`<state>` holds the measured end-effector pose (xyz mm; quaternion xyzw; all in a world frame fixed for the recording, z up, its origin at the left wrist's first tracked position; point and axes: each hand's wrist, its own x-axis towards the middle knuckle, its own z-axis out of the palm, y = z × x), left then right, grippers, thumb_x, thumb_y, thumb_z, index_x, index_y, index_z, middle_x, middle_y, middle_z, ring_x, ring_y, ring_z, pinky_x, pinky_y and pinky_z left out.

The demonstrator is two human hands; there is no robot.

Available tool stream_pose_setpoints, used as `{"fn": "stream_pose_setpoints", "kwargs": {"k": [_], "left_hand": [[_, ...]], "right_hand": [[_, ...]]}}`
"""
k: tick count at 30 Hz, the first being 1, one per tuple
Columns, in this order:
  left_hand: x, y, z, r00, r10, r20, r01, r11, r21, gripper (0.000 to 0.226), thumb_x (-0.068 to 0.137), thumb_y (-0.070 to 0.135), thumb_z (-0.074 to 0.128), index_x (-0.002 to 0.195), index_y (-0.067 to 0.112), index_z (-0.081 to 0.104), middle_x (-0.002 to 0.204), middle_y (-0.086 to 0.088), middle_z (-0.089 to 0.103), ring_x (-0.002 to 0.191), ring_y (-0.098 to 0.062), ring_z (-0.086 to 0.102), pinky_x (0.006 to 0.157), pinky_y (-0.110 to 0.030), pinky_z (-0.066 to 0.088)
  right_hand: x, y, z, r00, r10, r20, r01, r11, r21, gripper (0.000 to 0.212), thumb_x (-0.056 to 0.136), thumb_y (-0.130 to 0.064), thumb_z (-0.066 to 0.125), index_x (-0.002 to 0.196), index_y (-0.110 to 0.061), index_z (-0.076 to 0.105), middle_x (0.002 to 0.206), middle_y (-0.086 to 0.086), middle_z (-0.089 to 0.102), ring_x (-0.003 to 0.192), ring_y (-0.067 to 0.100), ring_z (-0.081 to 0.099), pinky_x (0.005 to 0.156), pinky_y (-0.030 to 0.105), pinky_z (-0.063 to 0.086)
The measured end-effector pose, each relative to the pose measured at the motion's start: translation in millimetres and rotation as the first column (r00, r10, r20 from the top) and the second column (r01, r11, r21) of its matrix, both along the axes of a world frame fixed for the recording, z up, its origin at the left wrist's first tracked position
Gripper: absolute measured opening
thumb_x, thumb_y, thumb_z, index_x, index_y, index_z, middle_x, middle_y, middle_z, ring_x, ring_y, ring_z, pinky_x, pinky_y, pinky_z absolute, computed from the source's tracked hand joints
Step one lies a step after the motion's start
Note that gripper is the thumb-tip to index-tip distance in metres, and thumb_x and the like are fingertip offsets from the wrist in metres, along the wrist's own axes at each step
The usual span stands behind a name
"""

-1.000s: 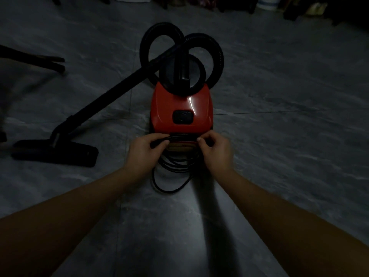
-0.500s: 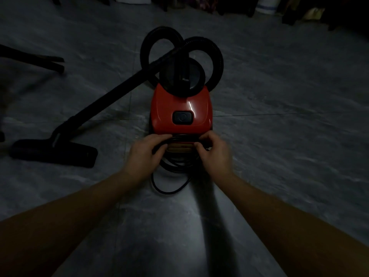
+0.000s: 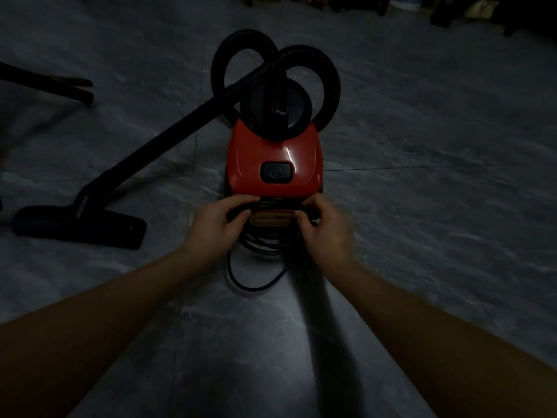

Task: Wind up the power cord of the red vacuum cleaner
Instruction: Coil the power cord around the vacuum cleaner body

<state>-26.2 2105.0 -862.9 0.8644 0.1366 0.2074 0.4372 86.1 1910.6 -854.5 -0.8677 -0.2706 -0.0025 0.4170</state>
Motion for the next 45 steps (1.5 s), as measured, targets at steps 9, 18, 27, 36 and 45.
{"fn": "stream_pose_setpoints", "kwargs": {"k": [9, 18, 27, 36, 45], "left_hand": [[1.9, -1.0, -4.3, 1.000, 0.000, 0.018, 0.002, 0.998, -0.067, 0.028, 0.093, 0.010, 0.064, 0.118, 0.020, 0.072, 0.111, 0.003, 0.073, 0.104, -0.007, 0.068, 0.095, -0.030, 0.055], [1.5, 4.0, -10.1, 1.000, -0.022, -0.006, 0.022, 0.996, 0.087, 0.032, 0.092, 0.013, 0.066, 0.123, 0.022, 0.069, 0.115, 0.000, 0.071, 0.102, -0.007, 0.067, 0.091, -0.024, 0.054], [4.4, -5.0, 1.3, 0.997, 0.077, -0.014, -0.077, 0.996, 0.045, 0.023, 0.092, 0.025, 0.067, 0.114, 0.023, 0.074, 0.109, 0.004, 0.074, 0.099, -0.004, 0.067, 0.090, -0.021, 0.053], [3.4, -20.1, 6.5, 0.981, 0.192, 0.020, -0.193, 0.979, 0.069, 0.021, 0.089, 0.025, 0.072, 0.109, 0.018, 0.074, 0.092, 0.010, 0.071, 0.081, -0.001, 0.065, 0.074, 0.002, 0.041], [8.9, -18.8, 4.2, 0.966, 0.254, -0.040, -0.257, 0.955, -0.149, 0.019, 0.084, 0.034, 0.076, 0.097, 0.021, 0.074, 0.087, 0.007, 0.074, 0.082, -0.004, 0.070, 0.078, -0.023, 0.057]], "right_hand": [[6.1, -0.3, -2.9, 0.999, 0.027, 0.027, -0.028, 0.999, 0.017, 0.008, 0.092, -0.028, 0.065, 0.100, -0.028, 0.064, 0.088, -0.012, 0.070, 0.079, 0.007, 0.066, 0.071, 0.038, 0.058], [11.8, 4.8, -11.6, 0.998, 0.056, -0.017, -0.056, 0.998, 0.041, 0.005, 0.093, -0.026, 0.062, 0.098, -0.028, 0.064, 0.087, -0.010, 0.068, 0.077, 0.008, 0.065, 0.070, 0.037, 0.057], [9.8, 5.2, -3.9, 0.998, 0.014, -0.056, -0.012, 0.999, 0.040, 0.006, 0.093, -0.026, 0.064, 0.098, -0.028, 0.066, 0.082, -0.012, 0.069, 0.072, 0.004, 0.064, 0.066, 0.031, 0.057], [6.7, 7.6, 0.3, 0.979, -0.066, -0.195, 0.091, 0.989, 0.120, 0.012, 0.088, -0.026, 0.071, 0.100, -0.026, 0.071, 0.088, -0.015, 0.070, 0.084, -0.001, 0.066, 0.076, 0.020, 0.055], [10.7, 15.9, 0.2, 0.911, -0.144, -0.387, 0.241, 0.946, 0.215, 0.007, 0.085, -0.025, 0.074, 0.081, -0.019, 0.075, 0.076, -0.009, 0.073, 0.074, 0.005, 0.069, 0.071, 0.024, 0.056]]}}
